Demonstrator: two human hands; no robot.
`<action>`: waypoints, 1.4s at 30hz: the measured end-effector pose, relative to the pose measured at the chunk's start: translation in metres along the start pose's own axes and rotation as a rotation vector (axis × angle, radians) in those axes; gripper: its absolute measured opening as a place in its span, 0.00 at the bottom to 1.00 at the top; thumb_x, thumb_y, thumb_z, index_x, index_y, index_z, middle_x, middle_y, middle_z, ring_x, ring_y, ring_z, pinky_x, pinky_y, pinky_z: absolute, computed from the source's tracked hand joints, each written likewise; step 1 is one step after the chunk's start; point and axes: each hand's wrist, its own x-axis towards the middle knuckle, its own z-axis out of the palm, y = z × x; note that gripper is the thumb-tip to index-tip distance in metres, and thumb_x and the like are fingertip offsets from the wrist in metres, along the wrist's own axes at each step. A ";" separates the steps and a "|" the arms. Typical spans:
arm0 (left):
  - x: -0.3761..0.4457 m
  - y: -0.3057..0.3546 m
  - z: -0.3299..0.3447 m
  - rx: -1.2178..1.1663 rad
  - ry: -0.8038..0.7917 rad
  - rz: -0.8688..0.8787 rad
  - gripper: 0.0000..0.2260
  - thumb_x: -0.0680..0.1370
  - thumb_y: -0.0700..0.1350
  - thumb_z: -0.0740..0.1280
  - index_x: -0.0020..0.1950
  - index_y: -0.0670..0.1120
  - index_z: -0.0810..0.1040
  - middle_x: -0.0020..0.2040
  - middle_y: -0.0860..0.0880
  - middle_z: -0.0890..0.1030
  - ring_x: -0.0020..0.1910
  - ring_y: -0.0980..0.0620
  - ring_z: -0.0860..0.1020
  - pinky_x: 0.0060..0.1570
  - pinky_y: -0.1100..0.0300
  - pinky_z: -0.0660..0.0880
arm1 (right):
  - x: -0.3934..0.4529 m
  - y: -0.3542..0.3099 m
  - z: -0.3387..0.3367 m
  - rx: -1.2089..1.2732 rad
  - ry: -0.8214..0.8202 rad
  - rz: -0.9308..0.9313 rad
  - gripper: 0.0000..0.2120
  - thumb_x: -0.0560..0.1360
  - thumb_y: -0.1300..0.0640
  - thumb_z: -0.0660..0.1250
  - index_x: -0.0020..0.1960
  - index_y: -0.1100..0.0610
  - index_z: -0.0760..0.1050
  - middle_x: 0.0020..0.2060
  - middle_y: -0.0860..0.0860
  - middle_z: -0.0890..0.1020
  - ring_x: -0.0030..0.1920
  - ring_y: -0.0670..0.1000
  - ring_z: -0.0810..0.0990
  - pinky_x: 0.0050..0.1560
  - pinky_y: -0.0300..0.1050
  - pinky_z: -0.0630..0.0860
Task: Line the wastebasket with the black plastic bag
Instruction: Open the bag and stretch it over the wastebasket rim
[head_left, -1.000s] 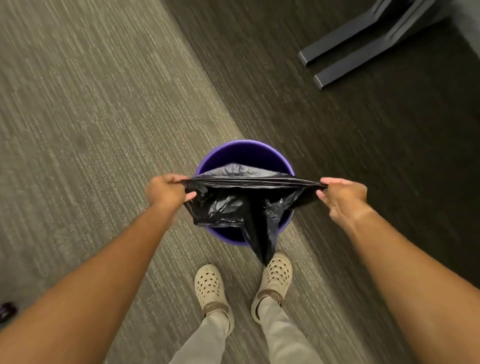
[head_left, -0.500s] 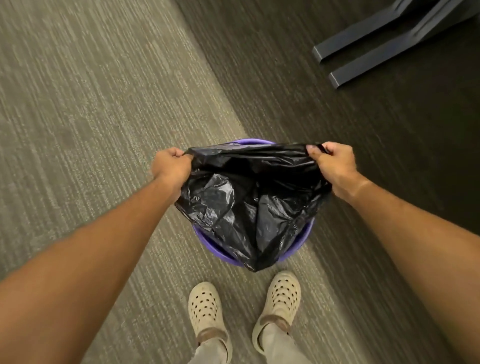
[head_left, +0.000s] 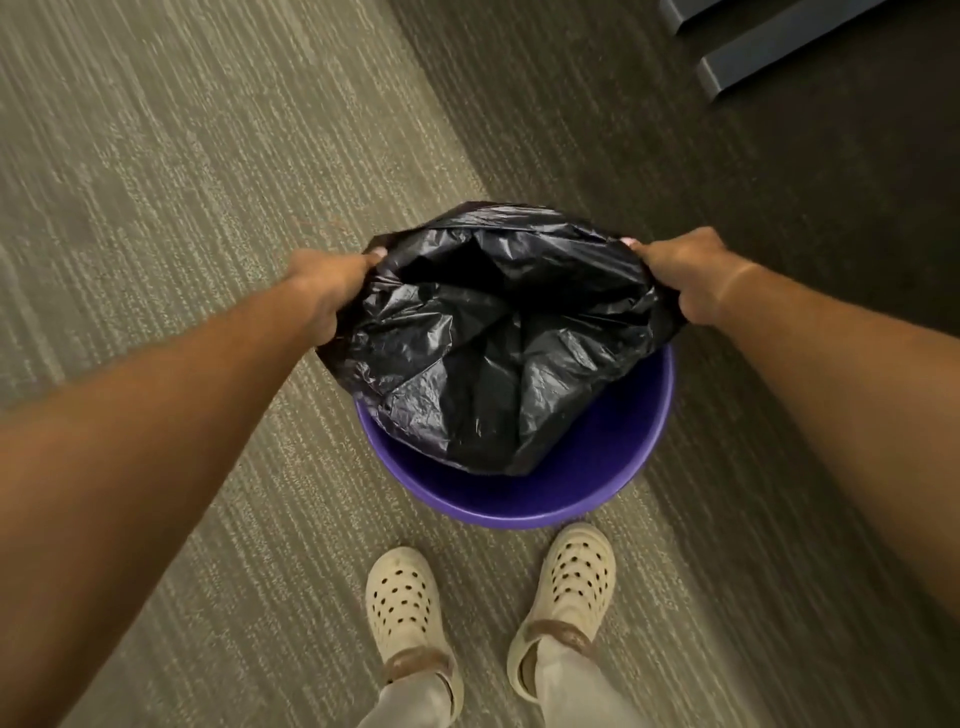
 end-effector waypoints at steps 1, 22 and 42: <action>0.000 -0.002 -0.002 0.015 0.001 -0.003 0.19 0.67 0.55 0.77 0.46 0.43 0.77 0.43 0.44 0.83 0.39 0.44 0.83 0.45 0.49 0.81 | -0.003 0.003 -0.001 -0.003 -0.009 0.017 0.22 0.69 0.49 0.75 0.57 0.60 0.76 0.49 0.56 0.82 0.45 0.55 0.83 0.47 0.52 0.82; -0.064 -0.072 -0.044 -0.126 -0.354 -0.021 0.18 0.70 0.50 0.73 0.57 0.46 0.77 0.51 0.49 0.85 0.46 0.52 0.84 0.39 0.58 0.77 | -0.058 0.084 -0.040 0.264 -0.264 0.123 0.12 0.69 0.47 0.74 0.48 0.48 0.76 0.38 0.46 0.81 0.38 0.46 0.76 0.39 0.44 0.72; -0.103 -0.124 -0.036 -0.156 -0.308 -0.233 0.11 0.75 0.28 0.61 0.54 0.40 0.74 0.57 0.37 0.77 0.48 0.47 0.78 0.37 0.59 0.77 | -0.110 0.147 -0.021 0.402 -0.220 0.277 0.13 0.73 0.75 0.60 0.44 0.59 0.76 0.46 0.56 0.82 0.48 0.53 0.81 0.38 0.42 0.79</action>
